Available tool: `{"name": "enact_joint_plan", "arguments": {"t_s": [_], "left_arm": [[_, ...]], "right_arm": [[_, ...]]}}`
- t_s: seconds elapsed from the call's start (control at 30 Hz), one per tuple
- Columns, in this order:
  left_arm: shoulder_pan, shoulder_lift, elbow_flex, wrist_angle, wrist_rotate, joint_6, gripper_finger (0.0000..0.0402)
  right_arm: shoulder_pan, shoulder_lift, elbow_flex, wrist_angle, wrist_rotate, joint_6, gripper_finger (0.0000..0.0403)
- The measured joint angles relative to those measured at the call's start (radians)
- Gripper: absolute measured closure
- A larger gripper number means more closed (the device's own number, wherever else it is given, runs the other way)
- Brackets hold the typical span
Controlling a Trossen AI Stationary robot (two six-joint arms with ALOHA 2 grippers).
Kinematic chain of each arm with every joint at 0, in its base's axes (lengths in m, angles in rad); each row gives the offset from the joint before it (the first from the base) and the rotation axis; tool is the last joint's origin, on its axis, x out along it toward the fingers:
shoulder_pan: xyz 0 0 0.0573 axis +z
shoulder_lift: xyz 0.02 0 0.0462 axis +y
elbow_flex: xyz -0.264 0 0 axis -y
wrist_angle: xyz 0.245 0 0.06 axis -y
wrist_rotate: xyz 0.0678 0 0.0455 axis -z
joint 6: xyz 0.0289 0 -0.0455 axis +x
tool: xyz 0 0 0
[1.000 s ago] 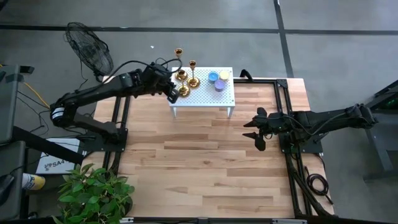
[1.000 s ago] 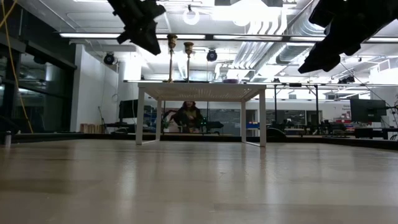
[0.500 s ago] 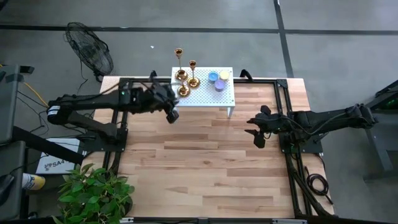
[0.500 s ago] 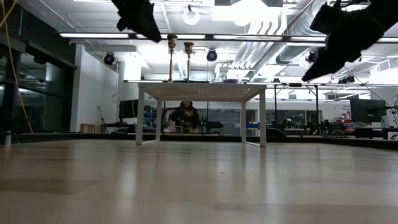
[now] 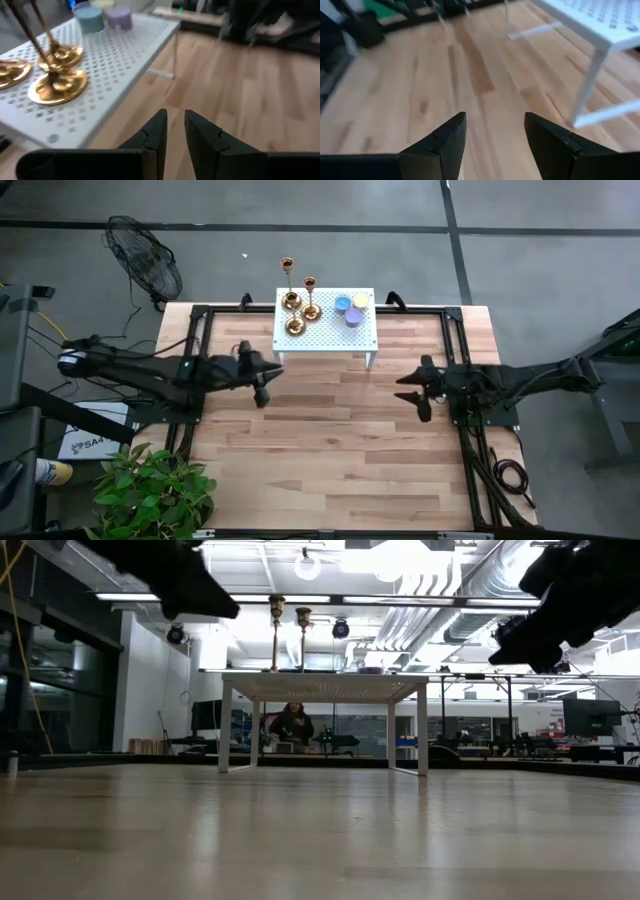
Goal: Pick & Place candle stick holders
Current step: Return to Home Position
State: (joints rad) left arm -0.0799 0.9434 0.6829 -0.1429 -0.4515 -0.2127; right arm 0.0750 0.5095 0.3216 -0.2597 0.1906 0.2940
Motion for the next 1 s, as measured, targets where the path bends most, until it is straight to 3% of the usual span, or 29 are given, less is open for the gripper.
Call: {"name": "enact_joint_plan", "arguments": {"t_s": [0.17, 0.37, 0.67, 0.83, 1.0], "left_arm": [[-0.049, -0.122, -0.207, 0.247, -0.021, -0.001, 0.0337], [-0.067, -0.184, -0.400, 0.509, -0.027, 0.006, 0.0337], [-0.066, -0.189, -0.481, 0.582, -0.011, 0.024, 0.0337], [-0.066, -0.189, -0.567, 0.763, -0.012, 0.051, 0.0337], [-0.065, -0.189, -0.639, 0.893, -0.011, 0.051, 0.0337]], "right_arm": [[-0.006, -0.122, -0.089, 0.143, 0.004, -0.012, 0.0206], [-0.023, -0.194, -0.217, 0.375, -0.039, -0.048, 0.0206], [-0.089, -0.197, -0.259, 0.432, -0.083, -0.043, 0.0206], [-0.125, -0.198, -0.259, 0.441, -0.145, -0.051, 0.0206], [-0.128, -0.198, -0.259, 0.467, -0.130, -0.068, 0.0206]]}}
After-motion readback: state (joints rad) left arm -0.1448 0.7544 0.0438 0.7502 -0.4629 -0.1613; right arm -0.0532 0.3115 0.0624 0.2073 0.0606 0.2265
